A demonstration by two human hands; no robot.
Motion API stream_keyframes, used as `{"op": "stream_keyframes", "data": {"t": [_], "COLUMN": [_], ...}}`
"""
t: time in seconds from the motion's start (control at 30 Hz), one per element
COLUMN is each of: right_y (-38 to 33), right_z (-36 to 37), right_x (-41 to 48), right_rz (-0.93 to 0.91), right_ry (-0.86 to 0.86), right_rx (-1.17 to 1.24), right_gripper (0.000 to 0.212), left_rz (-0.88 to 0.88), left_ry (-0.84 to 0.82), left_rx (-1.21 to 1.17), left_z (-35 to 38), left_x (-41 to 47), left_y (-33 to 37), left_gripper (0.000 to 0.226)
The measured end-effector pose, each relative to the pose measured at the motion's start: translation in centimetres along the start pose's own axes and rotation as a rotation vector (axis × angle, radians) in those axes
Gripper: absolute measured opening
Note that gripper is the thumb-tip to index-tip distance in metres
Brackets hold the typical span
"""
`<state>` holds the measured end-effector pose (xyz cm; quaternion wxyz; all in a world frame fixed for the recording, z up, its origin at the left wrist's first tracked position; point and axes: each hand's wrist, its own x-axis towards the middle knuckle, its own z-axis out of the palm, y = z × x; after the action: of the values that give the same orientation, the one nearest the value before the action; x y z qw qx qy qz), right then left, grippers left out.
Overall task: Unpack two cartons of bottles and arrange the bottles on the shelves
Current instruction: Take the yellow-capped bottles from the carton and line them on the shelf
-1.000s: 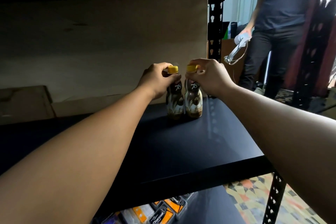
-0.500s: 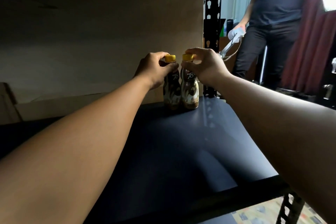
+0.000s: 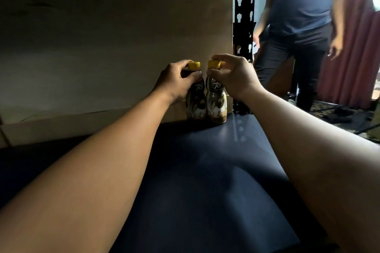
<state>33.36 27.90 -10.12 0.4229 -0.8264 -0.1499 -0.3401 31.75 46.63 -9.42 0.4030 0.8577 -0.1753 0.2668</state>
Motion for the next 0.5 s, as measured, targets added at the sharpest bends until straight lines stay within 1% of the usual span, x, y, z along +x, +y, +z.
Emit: {"op": "stream_keyframes", "data": {"t": [0.17, 0.27, 0.37, 0.5], "right_y": [0.09, -0.02, -0.06, -0.03], "right_z": [0.15, 0.22, 0.25, 0.32], "right_x": [-0.22, -0.5, -0.56, -0.65], "right_rz": [0.02, 0.037, 0.047, 0.042], "right_ry": [-0.006, 0.015, 0.019, 0.035], "right_rx": [0.091, 0.144, 0.155, 0.148], "right_gripper": [0.046, 0.041, 0.039, 0.039], "left_rz": [0.04, 0.071, 0.073, 0.075], "left_ry": [0.068, 0.122, 0.148, 0.175], "left_rx": [-0.005, 0.002, -0.041, -0.035], "left_z": [0.23, 0.48, 0.41, 0.5], "left_x": [-0.22, -0.34, -0.31, -0.09], "left_y": [-0.12, -0.21, -0.32, -0.39], "left_gripper": [0.037, 0.033, 0.031, 0.031]}}
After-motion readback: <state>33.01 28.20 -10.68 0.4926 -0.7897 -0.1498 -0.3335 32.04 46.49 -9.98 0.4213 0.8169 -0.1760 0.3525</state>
